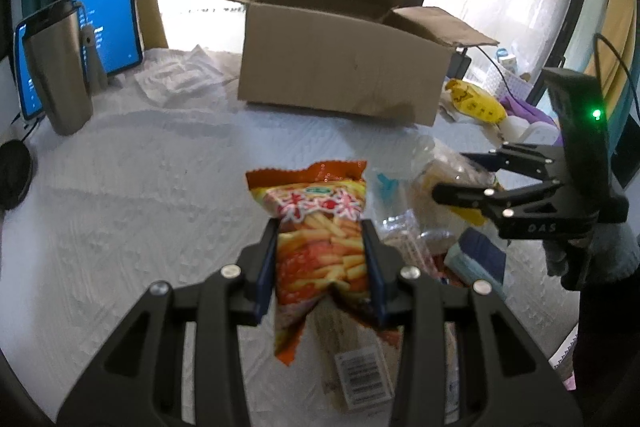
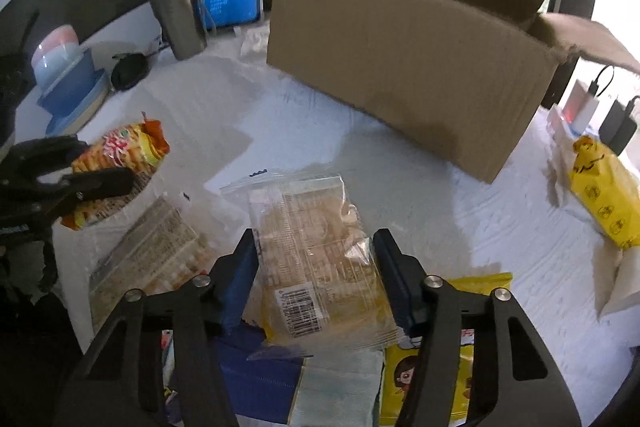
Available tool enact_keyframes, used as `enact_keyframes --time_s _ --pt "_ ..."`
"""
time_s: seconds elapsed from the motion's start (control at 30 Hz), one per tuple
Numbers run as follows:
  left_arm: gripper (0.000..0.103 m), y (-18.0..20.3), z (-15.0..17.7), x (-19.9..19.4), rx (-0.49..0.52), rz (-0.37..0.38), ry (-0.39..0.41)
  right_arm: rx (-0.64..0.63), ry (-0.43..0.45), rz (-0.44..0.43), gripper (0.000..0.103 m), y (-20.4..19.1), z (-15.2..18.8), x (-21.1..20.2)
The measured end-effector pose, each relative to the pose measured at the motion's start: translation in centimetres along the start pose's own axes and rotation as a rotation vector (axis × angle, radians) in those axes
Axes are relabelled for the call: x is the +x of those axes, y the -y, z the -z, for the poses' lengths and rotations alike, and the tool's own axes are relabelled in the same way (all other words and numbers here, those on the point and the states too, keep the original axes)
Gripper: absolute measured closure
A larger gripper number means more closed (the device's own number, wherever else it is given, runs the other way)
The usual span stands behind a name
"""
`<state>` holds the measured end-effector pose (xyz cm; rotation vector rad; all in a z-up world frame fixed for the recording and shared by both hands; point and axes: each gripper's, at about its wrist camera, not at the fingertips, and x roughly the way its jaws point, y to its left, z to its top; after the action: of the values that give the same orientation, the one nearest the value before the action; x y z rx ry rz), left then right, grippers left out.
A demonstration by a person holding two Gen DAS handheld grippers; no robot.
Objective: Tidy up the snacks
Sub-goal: 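Grasp the clear bread bag with the right gripper while the left holds the fries bag, then lower the fries bag and bread bag into the box and release both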
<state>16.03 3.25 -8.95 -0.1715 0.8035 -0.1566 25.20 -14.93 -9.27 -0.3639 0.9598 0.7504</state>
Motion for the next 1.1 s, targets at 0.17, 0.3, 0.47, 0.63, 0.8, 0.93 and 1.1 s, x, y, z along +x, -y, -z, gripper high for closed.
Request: enact_keyframes --time_s 0.17,0.3,0.47,0.63,0.8,0.93,1.1 --pt "0.064 0.3 -1.4 0.0 0.026 0.008 0.025 -0.002 0.055 0.014 0.043 0.4 -1.5 -1.6" --pt "0.064 0.4 -3.1 0.3 0.050 0.012 0.053 -0.007 0.091 0.020 0.043 1.0 -3.0 -2.5" --pt "0.064 0.7 -5.7 0.6 0.086 0.014 0.096 -0.012 0.133 0.031 0.043 1.5 -5.5 -3.1" --pt "0.064 0.9 -8.4 0.4 0.118 0.018 0.147 -0.007 0.165 0.039 0.043 2.4 -8.0 -3.3" --pt "0.064 0.9 -11.3 0.5 0.131 0.023 0.200 -0.010 0.196 0.045 0.043 2.7 -10.4 -3.3" --pt "0.063 0.2 -13.7 1.1 0.114 0.041 0.231 -0.003 0.210 0.051 0.043 3.0 -12.2 -3.0" --pt "0.064 -0.8 -16.5 2.7 0.084 0.070 0.238 0.024 0.224 0.057 0.043 3.8 -14.0 -2.5"
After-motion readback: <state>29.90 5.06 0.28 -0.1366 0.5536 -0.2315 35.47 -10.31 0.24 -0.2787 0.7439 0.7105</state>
